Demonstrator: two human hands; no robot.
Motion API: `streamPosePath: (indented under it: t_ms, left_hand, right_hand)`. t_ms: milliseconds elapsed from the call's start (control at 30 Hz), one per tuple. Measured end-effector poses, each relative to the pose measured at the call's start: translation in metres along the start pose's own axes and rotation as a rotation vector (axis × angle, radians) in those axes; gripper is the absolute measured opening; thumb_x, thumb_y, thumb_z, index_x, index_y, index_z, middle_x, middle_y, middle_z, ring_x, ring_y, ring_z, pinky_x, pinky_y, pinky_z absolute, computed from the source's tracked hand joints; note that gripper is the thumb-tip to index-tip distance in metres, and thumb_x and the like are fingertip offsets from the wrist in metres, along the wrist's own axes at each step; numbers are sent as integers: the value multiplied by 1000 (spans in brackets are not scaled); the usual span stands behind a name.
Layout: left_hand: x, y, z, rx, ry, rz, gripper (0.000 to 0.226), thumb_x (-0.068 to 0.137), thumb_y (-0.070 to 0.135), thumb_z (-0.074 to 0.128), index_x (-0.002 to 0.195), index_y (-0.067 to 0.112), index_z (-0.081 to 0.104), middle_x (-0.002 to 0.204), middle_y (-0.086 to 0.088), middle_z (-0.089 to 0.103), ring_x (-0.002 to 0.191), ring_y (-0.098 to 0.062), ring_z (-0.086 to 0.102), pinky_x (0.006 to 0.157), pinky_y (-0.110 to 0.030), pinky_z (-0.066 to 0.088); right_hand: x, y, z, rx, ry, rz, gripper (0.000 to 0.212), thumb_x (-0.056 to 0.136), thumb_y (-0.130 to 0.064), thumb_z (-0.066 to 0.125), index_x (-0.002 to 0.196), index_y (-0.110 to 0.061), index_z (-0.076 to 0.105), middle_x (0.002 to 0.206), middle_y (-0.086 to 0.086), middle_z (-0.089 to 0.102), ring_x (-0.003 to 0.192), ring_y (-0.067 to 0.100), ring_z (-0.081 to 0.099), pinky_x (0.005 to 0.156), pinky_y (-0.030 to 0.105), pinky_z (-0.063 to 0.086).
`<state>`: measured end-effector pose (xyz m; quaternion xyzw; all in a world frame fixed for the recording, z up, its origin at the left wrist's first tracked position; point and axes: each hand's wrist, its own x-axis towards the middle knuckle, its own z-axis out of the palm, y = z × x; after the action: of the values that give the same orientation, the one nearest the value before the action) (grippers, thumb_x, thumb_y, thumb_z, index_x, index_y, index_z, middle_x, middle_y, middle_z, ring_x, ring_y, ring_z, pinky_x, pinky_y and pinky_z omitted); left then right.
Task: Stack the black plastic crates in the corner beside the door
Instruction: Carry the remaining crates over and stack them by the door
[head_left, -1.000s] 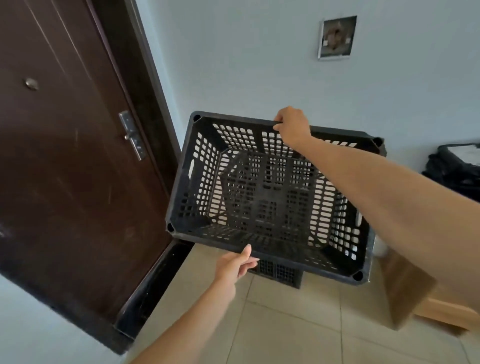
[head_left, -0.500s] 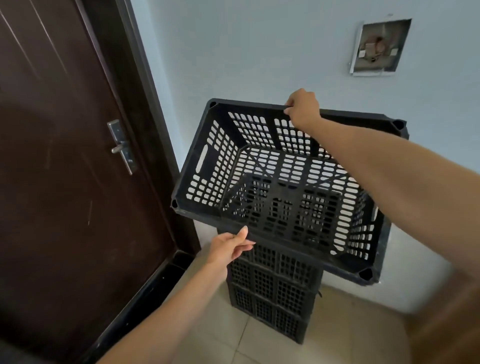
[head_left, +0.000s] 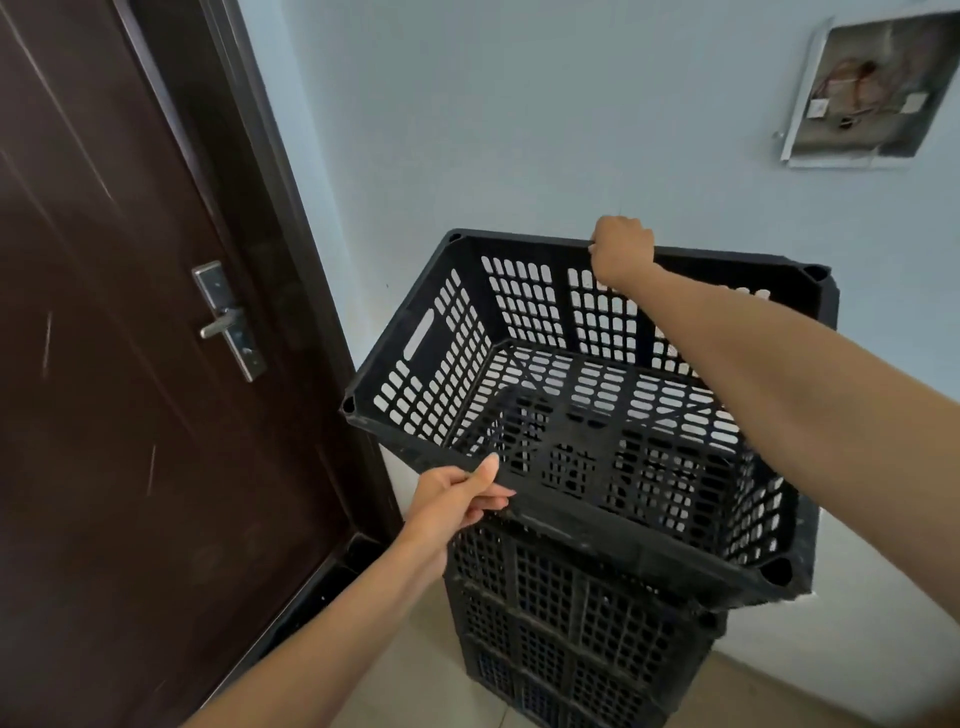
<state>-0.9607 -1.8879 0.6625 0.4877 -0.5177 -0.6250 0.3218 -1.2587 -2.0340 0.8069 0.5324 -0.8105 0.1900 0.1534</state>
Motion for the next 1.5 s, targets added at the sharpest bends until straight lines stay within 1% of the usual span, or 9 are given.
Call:
streamPosePath:
  t_ms: [267,500,667,800,1100,1233,1333,1433,1500]
  left_hand:
    - [32,21,31,-15,70,67,33,85,44,70,76,13,72,85,-1,79,74,-5,73,63,-18,48]
    - [46,22,60,-52,259,116,30,88,41,68,77,14,62,76,-2,78,74,-11,76,61,-22,46]
    - [48,27,78,-59,371,148,29,91,36,66,73,14,61,68,-1,75,69,-6,74,66,-22,48]
    - [42,32,88,-26,382,128,32,93,38,62,87,6,65,78,-5,77,73,-6,74,69,-22,48]
    - [39,41,111,21,468,124,31,99,37,55,87,9,59,74,-1,73,64,-6,71,54,-13,47]
    - [41,41,117,14,514,107,29,98,38,55,85,12,61,74,0,75,64,-6,73,64,-24,47]
    - [40,43,111,266,586,129,37,95,43,57,76,11,58,65,-3,69,61,-13,72,67,-31,47]
    - [37,49,101,771,745,214,42,89,53,61,76,14,51,69,-1,65,65,-20,66,68,-37,51]
    - [36,58,106,1080,810,374,36,88,51,62,80,20,45,70,6,55,66,-17,57,61,-36,48]
  right_hand:
    - [33,26,42,-68,-120,-19,33,92,-6,53,123,3,49,123,24,52,117,37,48,99,44,41]
    - [38,54,64,-161,-172,-190,45,89,-6,58,130,3,44,129,23,46,120,37,45,101,43,40]
    - [40,75,72,-154,-164,-362,67,85,1,59,144,-14,31,130,24,44,121,39,44,102,47,39]
    - [41,92,86,-178,-237,-487,77,88,3,52,151,-26,20,132,25,42,122,41,44,102,48,38]
    - [38,112,107,-205,-296,-545,80,89,-15,56,153,-26,10,138,25,39,124,41,42,103,47,37]
    - [38,122,108,-241,-318,-603,83,89,-17,57,155,-25,7,145,24,35,132,39,37,108,45,32]
    - [42,132,105,-249,-330,-649,80,92,-18,51,155,-26,3,147,19,36,134,35,38,109,46,28]
    - [43,142,100,-208,-347,-684,77,94,-22,48,155,-28,1,153,14,32,138,33,33,111,48,23]
    - [39,150,95,-178,-373,-709,77,95,-26,49,155,-28,1,157,12,26,141,32,28,112,50,22]
